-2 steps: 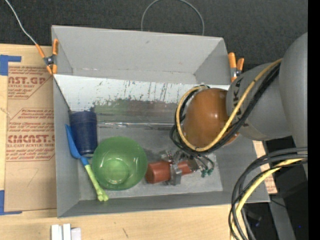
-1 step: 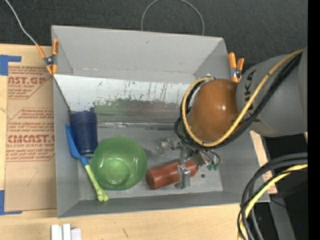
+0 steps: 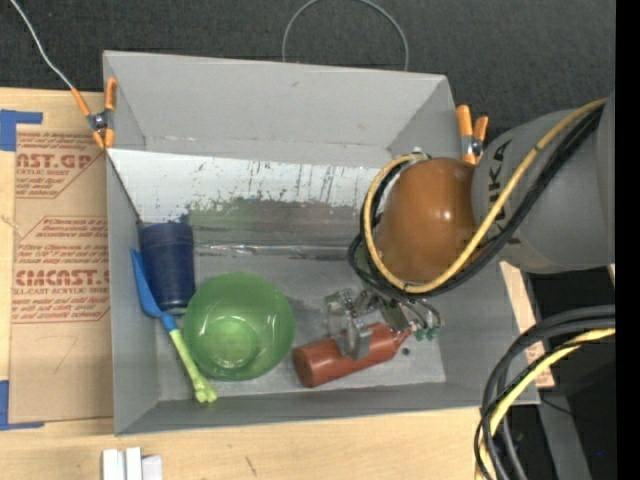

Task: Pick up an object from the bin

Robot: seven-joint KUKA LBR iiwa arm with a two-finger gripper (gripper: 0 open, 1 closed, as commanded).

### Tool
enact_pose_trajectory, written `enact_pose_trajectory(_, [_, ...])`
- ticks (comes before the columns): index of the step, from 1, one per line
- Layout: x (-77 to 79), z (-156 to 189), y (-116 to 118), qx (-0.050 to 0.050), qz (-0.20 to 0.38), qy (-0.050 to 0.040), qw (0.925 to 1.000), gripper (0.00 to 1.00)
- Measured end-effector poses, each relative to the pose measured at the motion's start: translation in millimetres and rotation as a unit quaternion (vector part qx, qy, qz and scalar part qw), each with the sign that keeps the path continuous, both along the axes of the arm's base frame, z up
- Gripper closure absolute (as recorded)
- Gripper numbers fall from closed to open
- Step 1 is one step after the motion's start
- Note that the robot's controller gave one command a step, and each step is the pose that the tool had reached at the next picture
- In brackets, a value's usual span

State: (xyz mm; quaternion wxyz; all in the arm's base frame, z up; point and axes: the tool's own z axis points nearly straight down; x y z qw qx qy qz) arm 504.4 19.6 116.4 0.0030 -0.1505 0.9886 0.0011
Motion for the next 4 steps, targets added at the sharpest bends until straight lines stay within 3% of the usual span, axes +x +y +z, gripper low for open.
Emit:
enact_pose_trajectory(1, [0.0,0.0,0.0,0.0,0.0,0.0001,1.0,1.0])
enact_pose_trajectory(2, [28.9,54.6,16.9,0.002,-0.156,0.0005,0.9878,0.0])
enact_pose_trajectory(3, [33.8,63.6,20.5,0.002,-0.178,-0.0005,0.984,0.0])
enact_pose_trajectory(4, [0.6,12.2,-0.3,0.002,-0.077,-0.0038,0.997,0.0])
